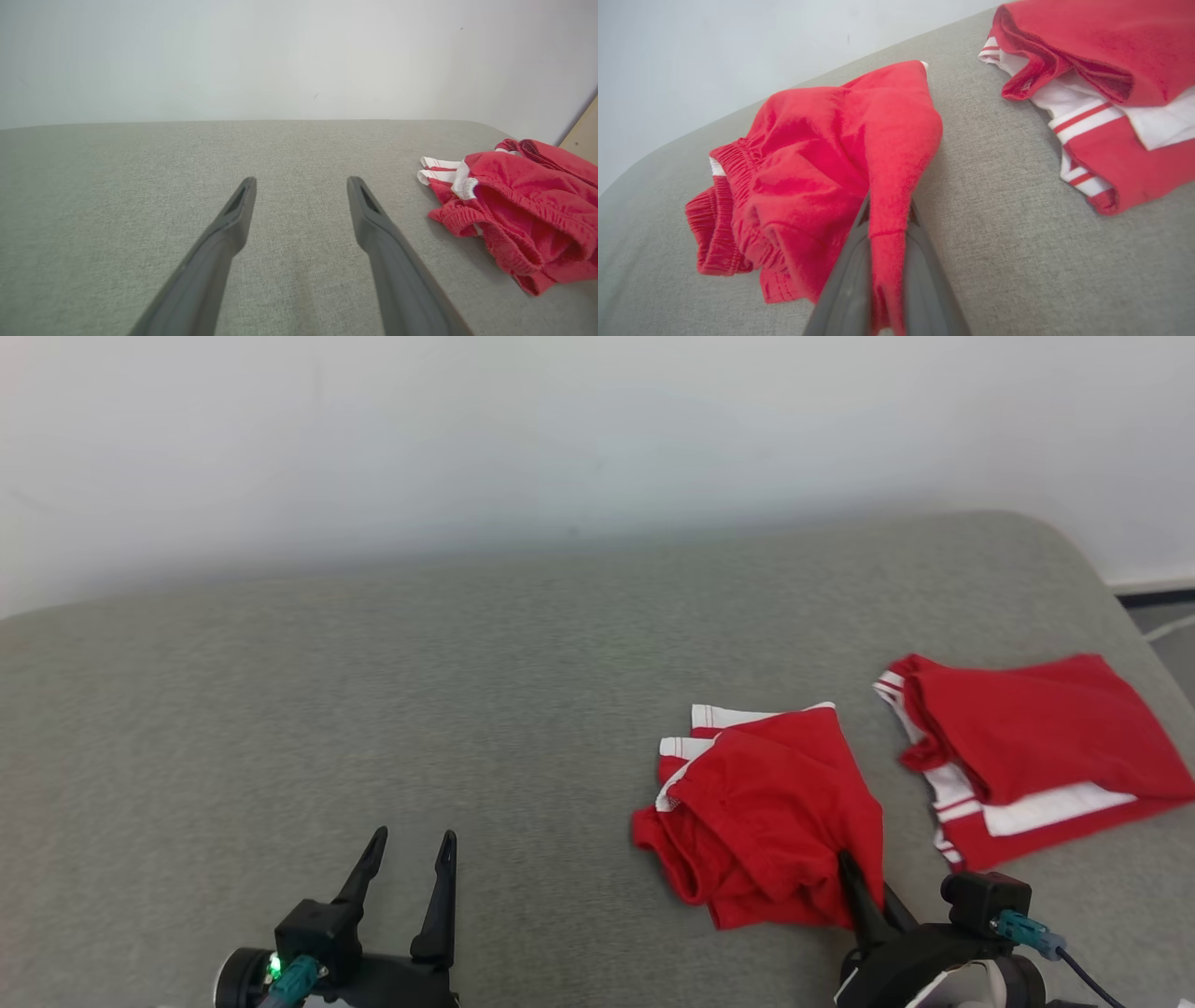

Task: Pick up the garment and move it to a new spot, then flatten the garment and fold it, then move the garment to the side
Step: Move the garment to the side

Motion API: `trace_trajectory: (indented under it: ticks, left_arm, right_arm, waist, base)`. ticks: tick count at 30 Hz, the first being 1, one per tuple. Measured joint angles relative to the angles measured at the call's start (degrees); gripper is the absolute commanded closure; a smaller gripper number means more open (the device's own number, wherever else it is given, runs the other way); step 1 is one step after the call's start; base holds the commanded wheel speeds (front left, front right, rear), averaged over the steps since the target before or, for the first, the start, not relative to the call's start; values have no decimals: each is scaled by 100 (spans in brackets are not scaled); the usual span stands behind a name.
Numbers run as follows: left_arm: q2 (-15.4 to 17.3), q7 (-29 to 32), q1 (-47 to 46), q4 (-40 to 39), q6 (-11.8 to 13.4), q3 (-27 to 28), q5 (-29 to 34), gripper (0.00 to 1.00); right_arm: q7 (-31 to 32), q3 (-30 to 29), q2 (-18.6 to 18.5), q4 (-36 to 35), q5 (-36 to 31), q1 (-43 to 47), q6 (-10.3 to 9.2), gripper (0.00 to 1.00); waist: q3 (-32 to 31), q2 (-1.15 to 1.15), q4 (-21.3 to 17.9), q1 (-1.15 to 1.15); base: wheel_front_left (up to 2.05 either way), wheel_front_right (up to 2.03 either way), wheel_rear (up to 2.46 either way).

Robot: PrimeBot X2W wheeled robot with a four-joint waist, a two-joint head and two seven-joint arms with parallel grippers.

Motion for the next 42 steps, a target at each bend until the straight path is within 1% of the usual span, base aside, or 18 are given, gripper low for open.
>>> trace_trajectory:
  ticks: [8,11,13,17,21,24,26,29,33,36,37,39,42]
  left_arm:
    - [-2,0,-125,-105,11,-23,3,0]
    - [-2,0,-226,-356,18,-31,2,0]
    - [-9,0,-241,-426,21,-66,2,0]
    - [-4,0,-293,-470,19,-80,63,0]
    - [-4,0,-325,-436,-22,-66,145,0]
    - [-3,0,-344,-415,-32,-64,204,0]
    - [-3,0,-373,-397,-40,-64,242,0]
    - [-2,0,-430,-377,-79,-56,266,0]
    - [-3,0,-443,-377,-82,-52,305,0]
    - [-3,0,-456,-368,-90,-29,369,0]
    - [-3,0,-463,-365,-92,-22,389,0]
    - [-2,0,-472,-343,-124,-4,404,0]
    - [-3,0,-513,-320,-134,4,435,0]
  right_arm:
    - [0,257,-11,11,65,-73,0,100]
    - [1,355,-74,49,27,-202,0,100]
    - [1,461,-178,20,-118,-419,0,100]
    - [1,581,-355,-32,-408,-1039,0,100]
    - [1,530,-605,85,-577,-1703,0,100]
    - [1,447,-802,172,-690,-2025,0,100]
    - [1,292,-916,280,-704,-2151,0,100]
    - [1,-140,-1074,381,-699,-2160,0,100]
    - [1,-719,-1293,575,-714,-1863,0,100]
    - [1,-1034,-1322,820,-791,-1668,0,100]
    - [0,-1134,-1318,932,-840,-1666,0,85]
    - [1,-1379,-1279,1057,-954,-1656,0,0]
    - [0,-1827,-1204,1140,-1282,-1657,0,0]
  waist:
    - [166,0,-773,0]
    - [255,0,-954,0]
    - [341,0,-1011,0]
    - [523,1,-1025,0]
    - [676,1,-953,1]
    - [768,0,-860,0]
    - [831,1,-800,1]
    - [908,1,-706,1]
    - [989,1,-597,1]
    - [1047,1,-550,1]
    - [1063,1,-538,1]
    - [1084,1,-516,1]
    - [1087,1,-487,1]
  base:
    - [0,0,0]
    - [0,0,0]
    - [0,0,0]
    - [0,0,0]
    - [0,0,0]
    - [0,0,0]
    - [0,0,0]
    - [0,0,0]
    - [0,0,0]
    - [0,0,0]
    - [0,0,0]
    - [0,0,0]
    - [0,0,0]
